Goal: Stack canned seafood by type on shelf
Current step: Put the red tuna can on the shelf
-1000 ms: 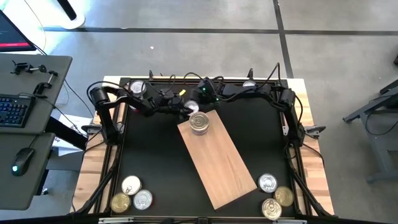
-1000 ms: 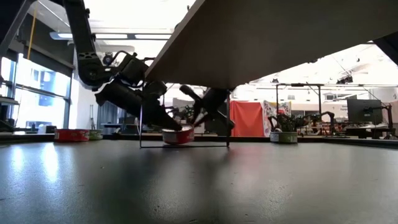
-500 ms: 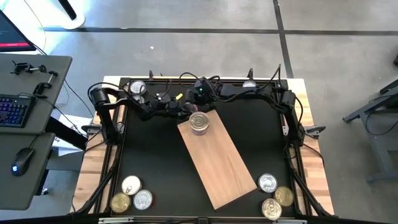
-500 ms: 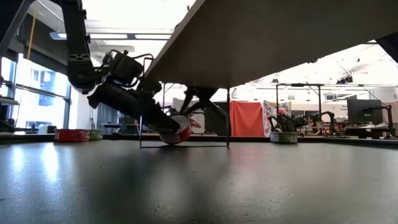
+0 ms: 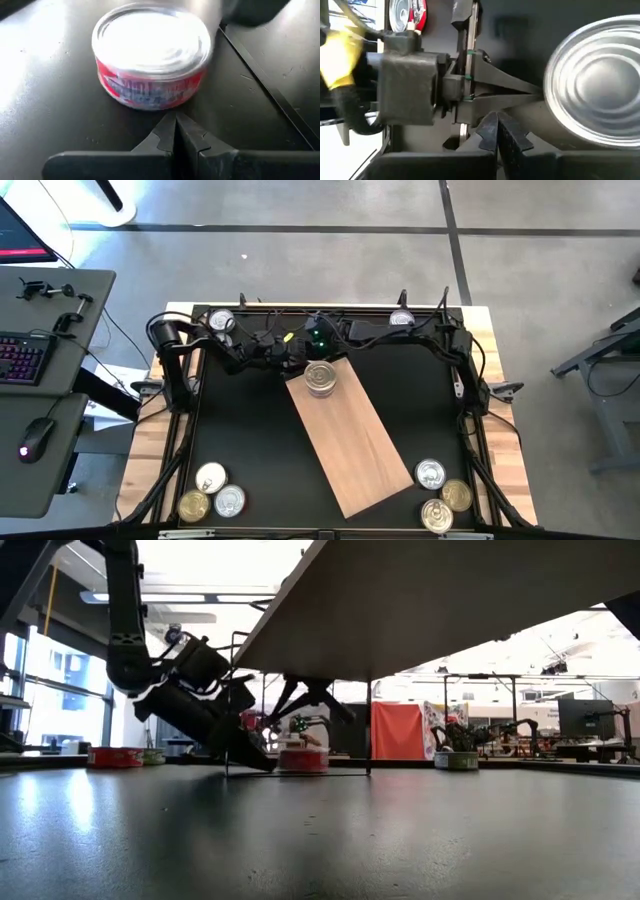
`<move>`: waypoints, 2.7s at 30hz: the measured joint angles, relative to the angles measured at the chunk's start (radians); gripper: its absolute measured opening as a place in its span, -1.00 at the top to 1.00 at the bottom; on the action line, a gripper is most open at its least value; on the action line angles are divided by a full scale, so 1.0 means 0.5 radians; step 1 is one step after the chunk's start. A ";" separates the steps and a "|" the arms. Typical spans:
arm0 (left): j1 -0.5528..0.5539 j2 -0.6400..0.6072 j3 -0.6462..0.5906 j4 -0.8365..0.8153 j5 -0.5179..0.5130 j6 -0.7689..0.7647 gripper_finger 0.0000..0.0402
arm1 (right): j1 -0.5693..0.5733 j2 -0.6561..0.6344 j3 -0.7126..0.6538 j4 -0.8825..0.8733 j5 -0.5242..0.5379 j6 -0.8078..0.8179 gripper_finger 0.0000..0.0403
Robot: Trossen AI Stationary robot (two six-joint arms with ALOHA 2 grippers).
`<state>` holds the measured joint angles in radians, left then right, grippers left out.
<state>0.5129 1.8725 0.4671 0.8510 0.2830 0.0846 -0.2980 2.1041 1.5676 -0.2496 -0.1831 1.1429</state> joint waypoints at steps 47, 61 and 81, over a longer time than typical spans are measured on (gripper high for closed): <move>0.072 -0.044 0.210 -0.056 0.088 0.271 1.00 | -0.344 0.020 -0.194 -0.418 0.206 -0.222 1.00; 0.068 -0.013 0.209 -0.082 0.008 0.329 1.00 | -0.288 0.021 -0.195 -0.380 0.189 -0.147 1.00; 0.052 -0.013 0.207 -0.196 0.112 0.230 1.00 | -0.203 -0.006 0.078 -0.331 0.153 -0.137 1.00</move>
<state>0.5391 1.8660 0.5707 0.7531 0.3390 0.1994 -0.3993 2.1014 1.6068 -0.4149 -0.1065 1.0743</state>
